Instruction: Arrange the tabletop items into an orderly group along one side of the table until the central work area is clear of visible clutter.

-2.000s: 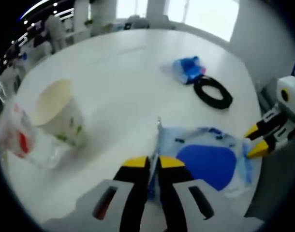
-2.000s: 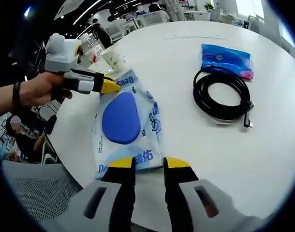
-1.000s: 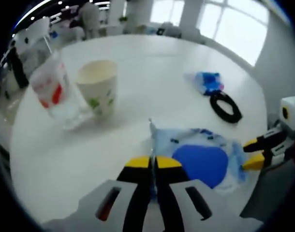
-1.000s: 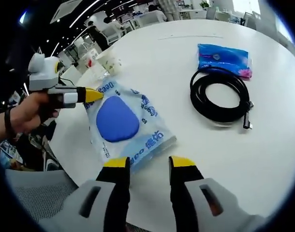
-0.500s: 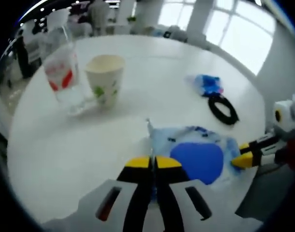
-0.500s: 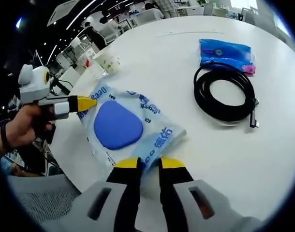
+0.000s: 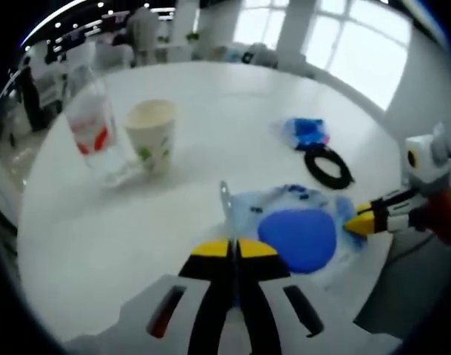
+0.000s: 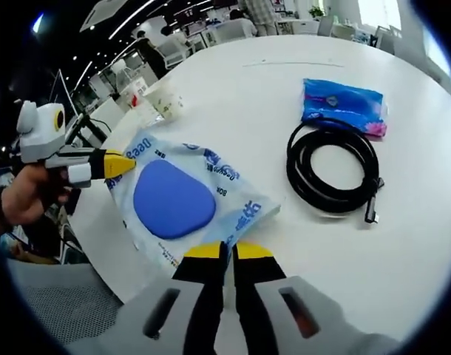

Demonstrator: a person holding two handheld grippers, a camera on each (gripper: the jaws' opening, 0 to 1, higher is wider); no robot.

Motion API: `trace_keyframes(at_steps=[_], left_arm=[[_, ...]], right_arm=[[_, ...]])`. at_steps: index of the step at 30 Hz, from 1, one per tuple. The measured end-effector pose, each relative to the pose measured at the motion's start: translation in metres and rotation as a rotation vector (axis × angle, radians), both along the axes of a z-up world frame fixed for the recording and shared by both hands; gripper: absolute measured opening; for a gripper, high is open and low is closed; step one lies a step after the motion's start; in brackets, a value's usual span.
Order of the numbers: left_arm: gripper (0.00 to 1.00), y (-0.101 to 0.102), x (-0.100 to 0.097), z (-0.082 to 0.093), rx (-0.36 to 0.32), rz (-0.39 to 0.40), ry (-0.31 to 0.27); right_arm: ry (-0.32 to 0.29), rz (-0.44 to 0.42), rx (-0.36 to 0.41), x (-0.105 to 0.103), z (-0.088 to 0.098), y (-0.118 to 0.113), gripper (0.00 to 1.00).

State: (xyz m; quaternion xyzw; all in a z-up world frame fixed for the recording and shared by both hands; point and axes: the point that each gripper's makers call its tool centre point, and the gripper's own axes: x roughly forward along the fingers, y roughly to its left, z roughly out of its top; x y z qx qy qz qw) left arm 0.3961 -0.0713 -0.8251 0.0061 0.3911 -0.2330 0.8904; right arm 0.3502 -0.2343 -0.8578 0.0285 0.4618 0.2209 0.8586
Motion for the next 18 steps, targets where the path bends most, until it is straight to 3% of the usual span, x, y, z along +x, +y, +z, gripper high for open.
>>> trace_keyframes(at_steps=[10, 18], left_arm=[[0.0, -0.009, 0.015, 0.013, -0.015, 0.004, -0.044], [0.0, -0.021, 0.041, 0.025, -0.01, 0.017, -0.08]], right_arm=[[-0.064, -0.006, -0.016, 0.03, 0.021, -0.018, 0.01], [-0.118, 0.003, -0.04, 0.07, 0.039, -0.033, 0.0]])
